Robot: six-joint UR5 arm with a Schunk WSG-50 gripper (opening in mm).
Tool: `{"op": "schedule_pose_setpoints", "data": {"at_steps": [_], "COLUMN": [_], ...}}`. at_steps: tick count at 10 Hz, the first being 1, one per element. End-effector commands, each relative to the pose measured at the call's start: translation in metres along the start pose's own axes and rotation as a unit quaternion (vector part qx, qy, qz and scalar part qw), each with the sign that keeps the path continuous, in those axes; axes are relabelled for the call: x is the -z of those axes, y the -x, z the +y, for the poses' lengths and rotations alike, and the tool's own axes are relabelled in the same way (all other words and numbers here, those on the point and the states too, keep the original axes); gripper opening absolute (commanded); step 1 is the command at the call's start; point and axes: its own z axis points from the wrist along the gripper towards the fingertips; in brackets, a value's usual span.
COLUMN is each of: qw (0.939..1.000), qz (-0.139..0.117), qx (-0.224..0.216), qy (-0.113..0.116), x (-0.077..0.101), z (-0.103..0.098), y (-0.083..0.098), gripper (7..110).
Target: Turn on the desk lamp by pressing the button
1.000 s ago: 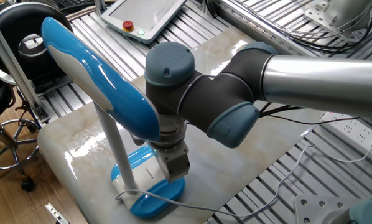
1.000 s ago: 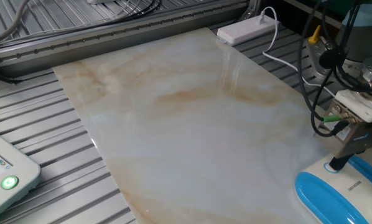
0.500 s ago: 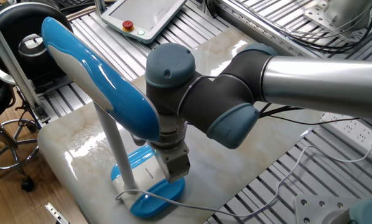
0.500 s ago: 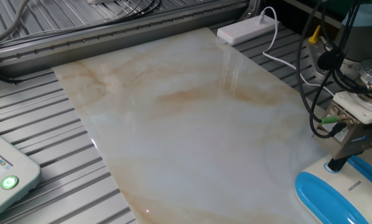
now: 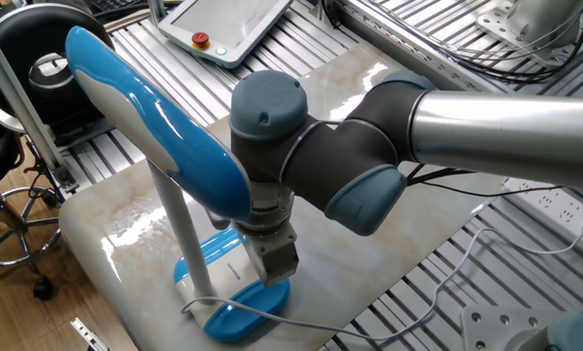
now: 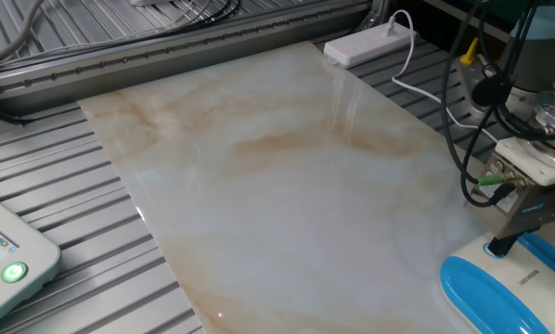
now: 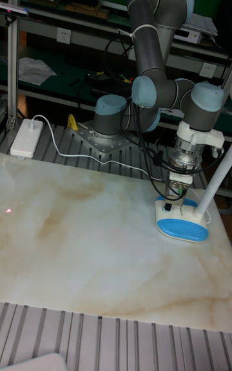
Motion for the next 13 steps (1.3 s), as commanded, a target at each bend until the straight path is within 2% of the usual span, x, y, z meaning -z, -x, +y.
{"op": "schedule_pose_setpoints", "data": {"at_steps": [1, 5, 8, 9, 10, 11, 13], "qw": [1.0, 0.9999, 1.0, 0.9999, 1.0, 1.0, 1.0], "qz": [-0.006, 0.007, -0.002, -0.002, -0.008, 0.0, 0.005], "qx": [-0.006, -0.006, -0.001, -0.002, -0.004, -0.003, -0.001], "qy": [0.001, -0.007, 0.009, 0.01, 0.004, 0.0, 0.002], "x": [0.005, -0.006, 0.014, 0.012, 0.003, -0.004, 0.004], "z": [-0.001, 0.0, 0.002, 0.003, 0.002, 0.002, 0.003], "y": [0.001, -0.005, -0.009, -0.008, -0.006, -0.01, -0.012], "gripper": [7, 7, 7, 7, 7, 7, 7]}}
